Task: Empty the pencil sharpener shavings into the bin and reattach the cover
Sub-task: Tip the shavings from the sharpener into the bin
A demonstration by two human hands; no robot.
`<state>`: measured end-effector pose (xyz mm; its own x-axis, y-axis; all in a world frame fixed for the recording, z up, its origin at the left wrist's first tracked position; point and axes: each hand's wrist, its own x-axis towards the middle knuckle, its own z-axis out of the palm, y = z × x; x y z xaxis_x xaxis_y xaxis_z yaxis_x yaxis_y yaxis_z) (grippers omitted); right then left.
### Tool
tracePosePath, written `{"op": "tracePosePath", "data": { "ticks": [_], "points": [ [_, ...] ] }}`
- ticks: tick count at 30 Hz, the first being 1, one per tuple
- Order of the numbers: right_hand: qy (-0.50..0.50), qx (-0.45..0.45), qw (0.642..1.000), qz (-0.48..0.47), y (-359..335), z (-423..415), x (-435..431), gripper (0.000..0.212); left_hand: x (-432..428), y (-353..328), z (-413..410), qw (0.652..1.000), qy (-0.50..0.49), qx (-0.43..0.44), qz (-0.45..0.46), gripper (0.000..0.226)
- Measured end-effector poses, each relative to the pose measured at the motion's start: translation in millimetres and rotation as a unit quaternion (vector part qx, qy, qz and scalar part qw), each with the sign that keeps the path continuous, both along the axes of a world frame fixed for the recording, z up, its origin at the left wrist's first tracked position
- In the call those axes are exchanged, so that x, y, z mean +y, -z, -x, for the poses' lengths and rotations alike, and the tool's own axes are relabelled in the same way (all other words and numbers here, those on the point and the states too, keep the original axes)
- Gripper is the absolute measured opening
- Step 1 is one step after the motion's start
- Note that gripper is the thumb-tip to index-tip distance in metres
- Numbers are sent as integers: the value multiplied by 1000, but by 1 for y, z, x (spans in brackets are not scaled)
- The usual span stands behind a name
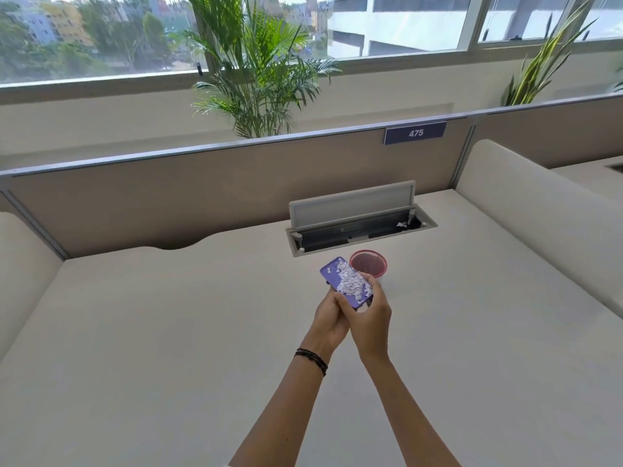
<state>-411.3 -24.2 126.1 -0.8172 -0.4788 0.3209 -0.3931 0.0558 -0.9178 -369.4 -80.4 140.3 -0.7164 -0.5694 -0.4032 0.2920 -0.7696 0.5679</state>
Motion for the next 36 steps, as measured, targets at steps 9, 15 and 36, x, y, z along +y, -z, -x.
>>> {"op": "tracePosePath", "data": {
  "ticks": [9,15,36],
  "points": [
    [69,-8,998,-8,7,53,1,66,-26,18,3,982,100,-67,147,32],
    [84,-1,995,-46,10,100,-1,56,-56,74,-42,880,57,-296,366,31],
    [-71,180,924,-330,-16,140,-42,60,-84,144,-87,530,263,-504,629,61]
  ]
}}
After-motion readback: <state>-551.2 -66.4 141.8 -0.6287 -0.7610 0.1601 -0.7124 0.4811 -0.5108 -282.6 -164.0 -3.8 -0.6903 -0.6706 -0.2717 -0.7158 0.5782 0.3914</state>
